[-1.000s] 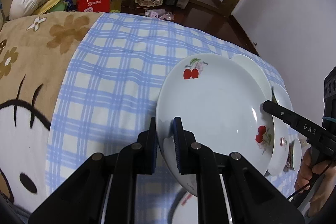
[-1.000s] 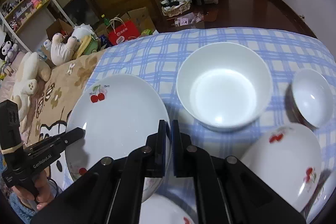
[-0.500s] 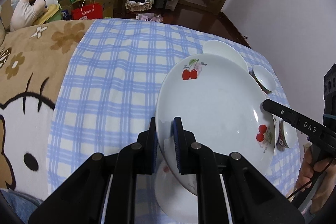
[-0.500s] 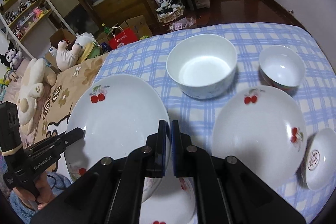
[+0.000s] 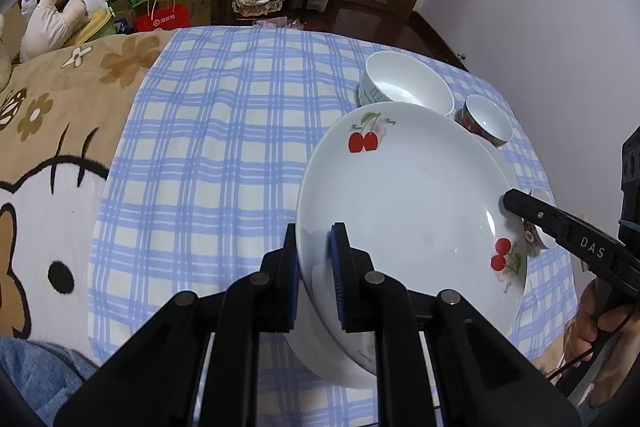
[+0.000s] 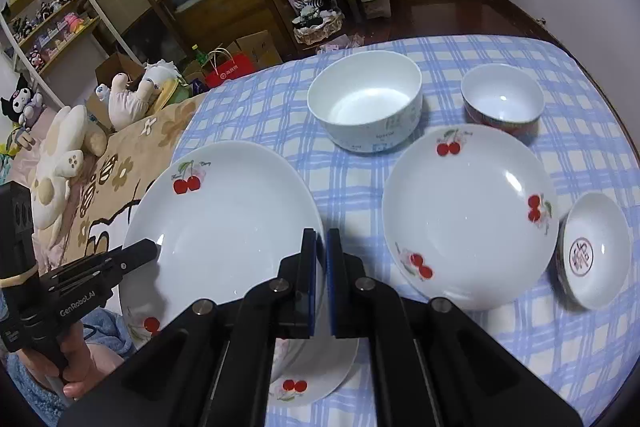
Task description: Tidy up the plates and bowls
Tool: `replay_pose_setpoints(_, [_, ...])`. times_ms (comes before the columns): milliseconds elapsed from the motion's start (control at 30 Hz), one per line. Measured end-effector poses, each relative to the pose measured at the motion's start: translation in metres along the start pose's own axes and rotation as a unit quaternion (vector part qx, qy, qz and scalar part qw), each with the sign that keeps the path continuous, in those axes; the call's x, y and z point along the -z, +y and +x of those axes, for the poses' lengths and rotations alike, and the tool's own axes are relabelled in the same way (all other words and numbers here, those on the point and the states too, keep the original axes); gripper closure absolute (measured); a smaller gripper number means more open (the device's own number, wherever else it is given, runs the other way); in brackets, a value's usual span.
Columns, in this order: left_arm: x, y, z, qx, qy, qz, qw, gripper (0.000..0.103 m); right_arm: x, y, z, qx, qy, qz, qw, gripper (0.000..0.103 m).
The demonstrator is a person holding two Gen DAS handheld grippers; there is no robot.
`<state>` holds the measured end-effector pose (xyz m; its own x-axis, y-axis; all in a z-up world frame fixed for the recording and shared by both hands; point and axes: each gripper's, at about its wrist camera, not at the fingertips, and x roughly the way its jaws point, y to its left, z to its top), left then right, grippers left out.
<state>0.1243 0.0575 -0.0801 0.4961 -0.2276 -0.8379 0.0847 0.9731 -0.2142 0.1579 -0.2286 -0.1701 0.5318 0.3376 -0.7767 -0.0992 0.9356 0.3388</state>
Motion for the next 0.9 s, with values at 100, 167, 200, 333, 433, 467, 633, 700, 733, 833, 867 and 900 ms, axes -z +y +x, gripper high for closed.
replay_pose_setpoints(100, [0.005,-0.003,0.000,-0.007,0.002,0.003,1.0000,0.088,0.004,-0.004,0.001,-0.002,-0.001,0.009,1.000,0.097])
replay_pose_setpoints(167, [0.007,-0.005,0.001,-0.011,0.004,0.008,0.9999,0.088,0.008,-0.005,0.002,0.000,-0.001,0.012,1.000,0.097])
replay_pose_setpoints(200, [0.008,-0.006,0.001,-0.013,0.005,0.010,0.9999,0.088,0.009,-0.006,0.003,-0.001,0.000,0.013,1.000,0.097])
replay_pose_setpoints(333, [0.009,-0.005,0.008,-0.014,0.012,0.010,0.9998,0.088,0.015,-0.010,0.006,-0.003,0.002,0.021,1.000,0.097])
replay_pose_setpoints(433, [0.012,-0.005,0.015,-0.017,0.024,0.012,0.9995,0.086,0.017,-0.012,0.010,-0.002,0.004,0.024,1.000,0.097])
replay_pose_setpoints(467, [0.013,-0.004,0.020,-0.018,0.033,0.010,0.9993,0.085,0.017,-0.013,0.011,-0.003,0.006,0.025,1.000,0.097])
replay_pose_setpoints(633, [0.017,-0.001,0.034,-0.018,0.053,0.005,0.9984,0.085,0.021,-0.014,0.021,0.004,0.013,0.022,1.000,0.097])
replay_pose_setpoints(700, [0.018,-0.002,0.038,-0.023,0.058,0.008,0.9980,0.085,0.026,-0.017,0.026,0.002,0.017,0.026,1.000,0.097])
replay_pose_setpoints(733, [0.019,-0.003,0.039,-0.025,0.060,0.010,0.9979,0.085,0.027,-0.018,0.028,0.002,0.018,0.027,0.999,0.097])
replay_pose_setpoints(833, [0.022,-0.003,0.044,-0.027,0.068,0.015,0.9972,0.085,0.034,-0.021,0.033,0.005,0.022,0.023,0.999,0.097])
replay_pose_setpoints(867, [0.024,-0.003,0.046,-0.027,0.072,0.017,0.9969,0.085,0.036,-0.023,0.035,0.005,0.024,0.023,0.999,0.097])
replay_pose_setpoints(900, [0.025,-0.003,0.048,-0.028,0.075,0.018,0.9966,0.085,0.037,-0.024,0.036,0.004,0.025,0.025,0.999,0.097])
